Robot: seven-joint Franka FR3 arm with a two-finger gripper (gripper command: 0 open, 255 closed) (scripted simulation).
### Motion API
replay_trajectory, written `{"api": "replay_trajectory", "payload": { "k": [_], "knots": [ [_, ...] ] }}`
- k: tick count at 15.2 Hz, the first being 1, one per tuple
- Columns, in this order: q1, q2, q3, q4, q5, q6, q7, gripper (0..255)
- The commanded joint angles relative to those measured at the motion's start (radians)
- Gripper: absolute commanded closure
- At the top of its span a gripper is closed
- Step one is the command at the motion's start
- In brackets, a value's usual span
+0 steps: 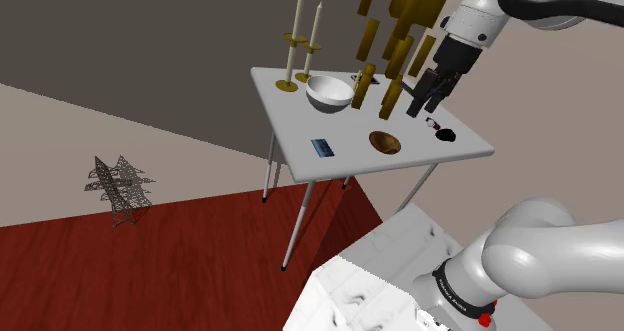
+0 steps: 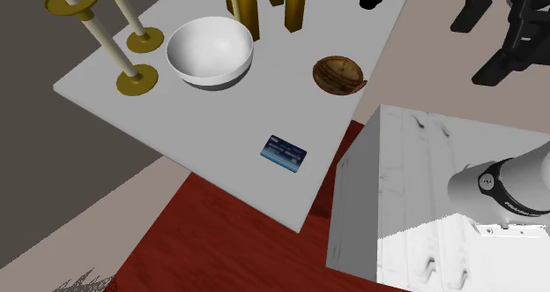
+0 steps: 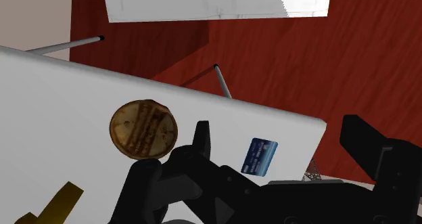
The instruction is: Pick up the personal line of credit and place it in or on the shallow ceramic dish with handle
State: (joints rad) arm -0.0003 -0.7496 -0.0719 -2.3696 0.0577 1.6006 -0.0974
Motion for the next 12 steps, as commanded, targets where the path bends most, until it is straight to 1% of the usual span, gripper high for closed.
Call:
{"api": "replay_trajectory", "payload": {
  "k": [1, 4, 7, 12],
  "knots": [
    [0.000, 0.000, 0.000, 0.000, 0.000, 0.000, 0.000, 0],
    [-0.004, -0.028, 0.047, -0.120, 0.011, 0.176, 0.060, 0],
    [-0.008, -0.028, 0.099, -0.222, 0.020, 0.361, 0.123, 0],
    [-0.024, 0.046, 0.197, -0.344, 0.021, 0.691, 0.242, 0]
  ]
}}
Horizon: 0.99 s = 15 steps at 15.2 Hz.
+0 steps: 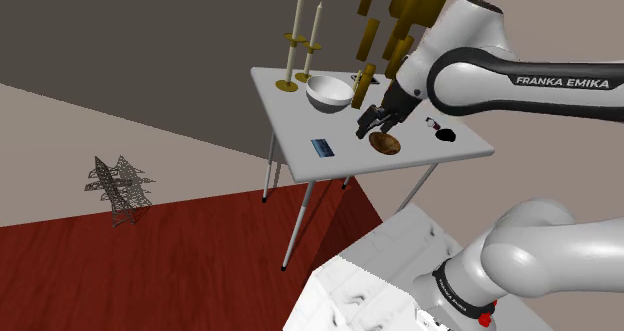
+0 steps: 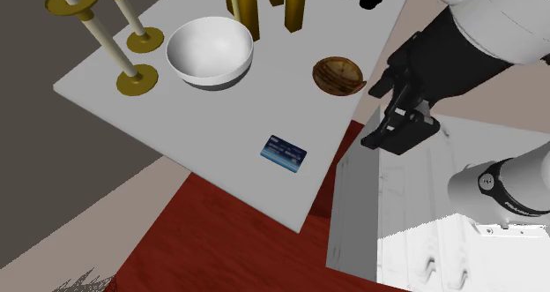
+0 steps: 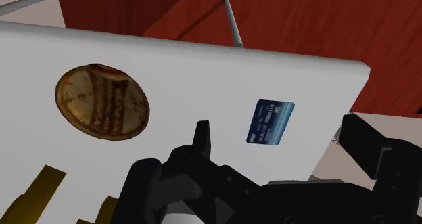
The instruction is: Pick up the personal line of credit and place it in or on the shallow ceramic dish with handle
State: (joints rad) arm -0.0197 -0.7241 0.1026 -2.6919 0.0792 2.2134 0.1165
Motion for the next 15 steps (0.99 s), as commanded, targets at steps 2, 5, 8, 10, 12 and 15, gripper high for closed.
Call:
{"api": "replay_trajectory", "payload": {
  "k": [2, 5, 8, 10, 12, 15],
  "knots": [
    [-0.022, 0.077, 0.069, -0.051, -0.012, 0.216, 0.086, 0],
    [-0.078, 0.187, 0.157, -0.071, -0.056, 0.422, 0.194, 0],
    [-0.209, 0.314, 0.297, -0.061, -0.164, 0.617, 0.352, 0],
    [-0.382, 0.394, 0.455, -0.035, -0.304, 0.729, 0.514, 0],
    [-0.576, 0.437, 0.628, -0.006, -0.437, 0.796, 0.658, 0],
    [-0.729, 0.482, 0.755, 0.018, -0.534, 0.831, 0.735, 0]
  ]
}}
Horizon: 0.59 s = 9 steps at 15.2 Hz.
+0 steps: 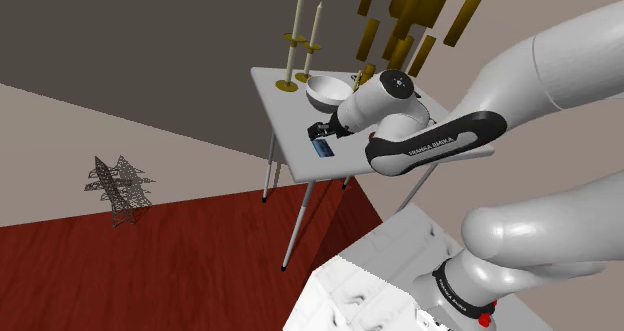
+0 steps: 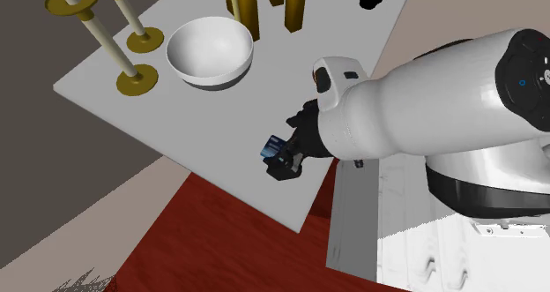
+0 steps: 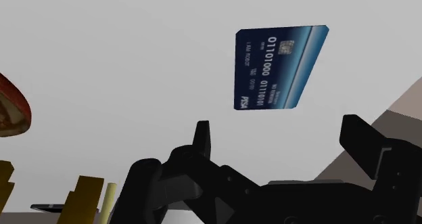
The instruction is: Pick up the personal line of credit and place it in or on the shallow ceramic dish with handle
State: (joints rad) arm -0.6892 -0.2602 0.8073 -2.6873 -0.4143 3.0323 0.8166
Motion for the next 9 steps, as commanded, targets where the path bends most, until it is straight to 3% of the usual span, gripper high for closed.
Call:
{"api": "replay_trajectory", "payload": {
  "k": [1, 3, 4, 9],
  "knots": [
    [-0.122, 0.032, 0.104, 0.023, -0.079, 0.023, 0.066, 0],
    [-0.271, 0.057, 0.231, 0.045, -0.165, 0.042, 0.136, 0],
    [-0.413, 0.074, 0.357, 0.064, -0.242, 0.054, 0.199, 0],
    [-0.415, 0.072, 0.361, 0.063, -0.232, 0.056, 0.191, 0]
  ]
}}
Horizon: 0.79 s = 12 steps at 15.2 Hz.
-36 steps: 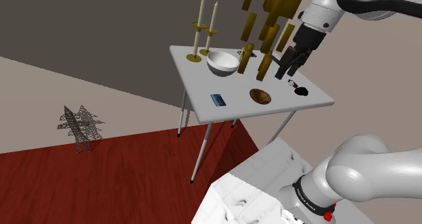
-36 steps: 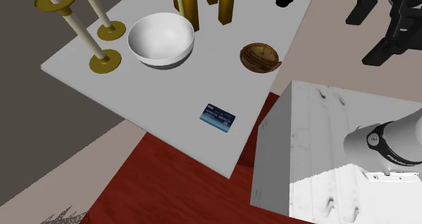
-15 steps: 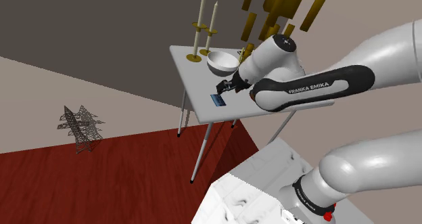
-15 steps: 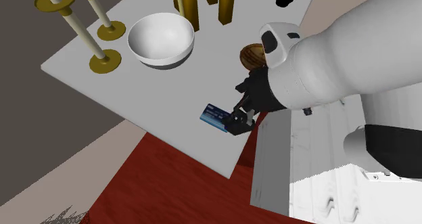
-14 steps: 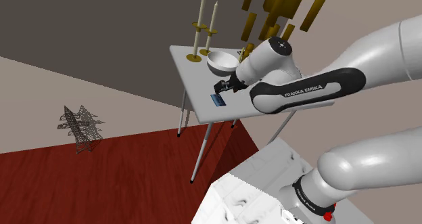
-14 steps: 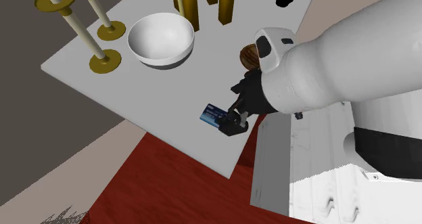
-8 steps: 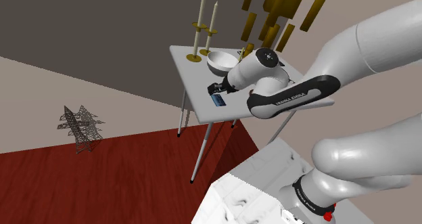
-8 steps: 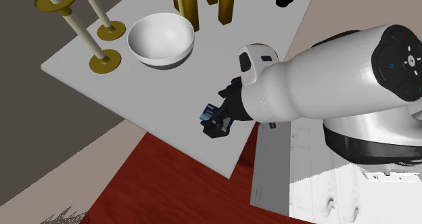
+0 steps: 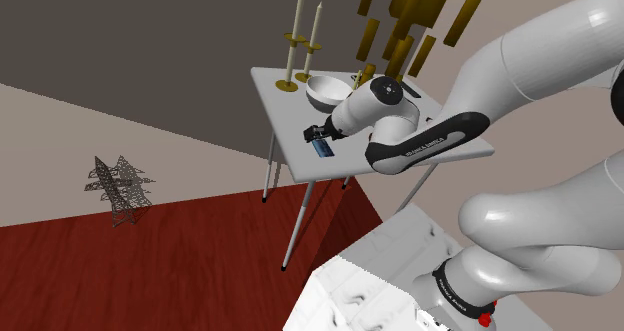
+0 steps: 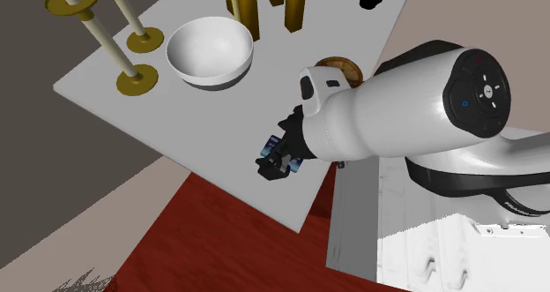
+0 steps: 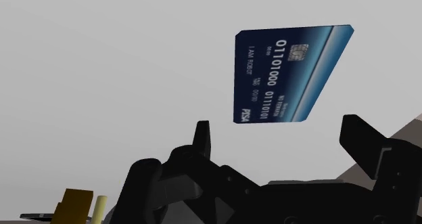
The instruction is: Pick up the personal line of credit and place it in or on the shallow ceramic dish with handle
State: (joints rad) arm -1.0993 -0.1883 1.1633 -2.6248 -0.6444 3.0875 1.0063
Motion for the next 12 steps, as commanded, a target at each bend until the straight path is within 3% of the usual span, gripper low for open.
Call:
{"api": "replay_trajectory", "payload": {
  "k": [1, 3, 4, 12],
  "knots": [
    [-0.005, 0.000, 0.005, 0.001, -0.002, 0.000, 0.002, 0],
    [-0.004, 0.000, 0.003, 0.000, -0.002, 0.000, 0.001, 0],
    [-0.004, 0.000, 0.003, 0.000, -0.002, 0.000, 0.001, 255],
    [-0.004, 0.000, 0.004, 0.001, -0.002, 0.000, 0.001, 255]
  ]
}}
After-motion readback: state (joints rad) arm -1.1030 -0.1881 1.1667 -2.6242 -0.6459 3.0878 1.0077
